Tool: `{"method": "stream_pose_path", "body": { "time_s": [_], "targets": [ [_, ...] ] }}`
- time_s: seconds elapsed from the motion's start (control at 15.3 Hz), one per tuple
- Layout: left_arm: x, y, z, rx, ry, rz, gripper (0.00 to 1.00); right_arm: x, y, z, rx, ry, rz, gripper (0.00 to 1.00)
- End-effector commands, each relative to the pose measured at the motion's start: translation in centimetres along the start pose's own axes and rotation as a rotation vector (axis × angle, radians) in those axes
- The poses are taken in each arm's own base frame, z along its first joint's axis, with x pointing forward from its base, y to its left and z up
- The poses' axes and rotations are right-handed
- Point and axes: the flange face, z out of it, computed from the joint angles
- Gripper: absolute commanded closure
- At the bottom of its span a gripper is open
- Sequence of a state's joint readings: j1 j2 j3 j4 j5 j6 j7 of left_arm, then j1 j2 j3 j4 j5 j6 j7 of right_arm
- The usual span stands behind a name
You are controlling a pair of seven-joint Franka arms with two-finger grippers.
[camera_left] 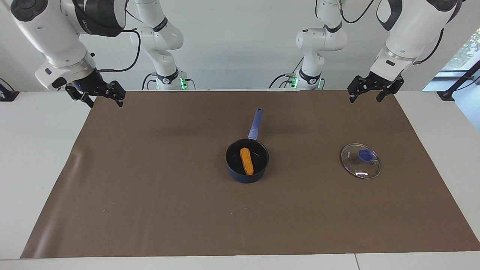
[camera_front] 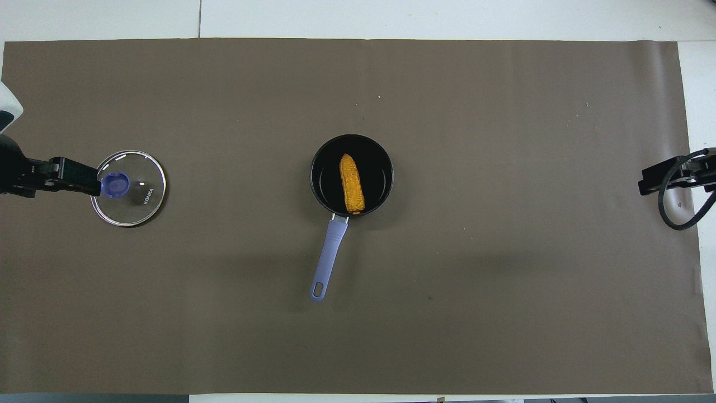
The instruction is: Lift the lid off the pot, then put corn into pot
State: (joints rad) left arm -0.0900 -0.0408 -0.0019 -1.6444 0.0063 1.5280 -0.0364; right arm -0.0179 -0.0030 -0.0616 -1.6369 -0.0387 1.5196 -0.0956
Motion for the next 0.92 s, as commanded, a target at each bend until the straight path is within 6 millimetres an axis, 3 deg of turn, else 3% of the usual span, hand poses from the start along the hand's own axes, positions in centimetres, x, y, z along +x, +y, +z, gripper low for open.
{"method": "stream_pose_path", "body": {
  "time_s": [0.0, 0.85],
  "targets": [
    [0.01, -0.73, 0.25, -0.001, -0.015, 0.000, 0.00, -0.38, 0.11, -0.01, 0.005, 0.013, -0.009, 0.00],
    [0.30, 0.08, 0.53, -0.005, 0.022, 0.009, 0.00, -0.38, 0.13, -0.01, 0.003, 0.013, -0.009, 0.00]
  ]
}}
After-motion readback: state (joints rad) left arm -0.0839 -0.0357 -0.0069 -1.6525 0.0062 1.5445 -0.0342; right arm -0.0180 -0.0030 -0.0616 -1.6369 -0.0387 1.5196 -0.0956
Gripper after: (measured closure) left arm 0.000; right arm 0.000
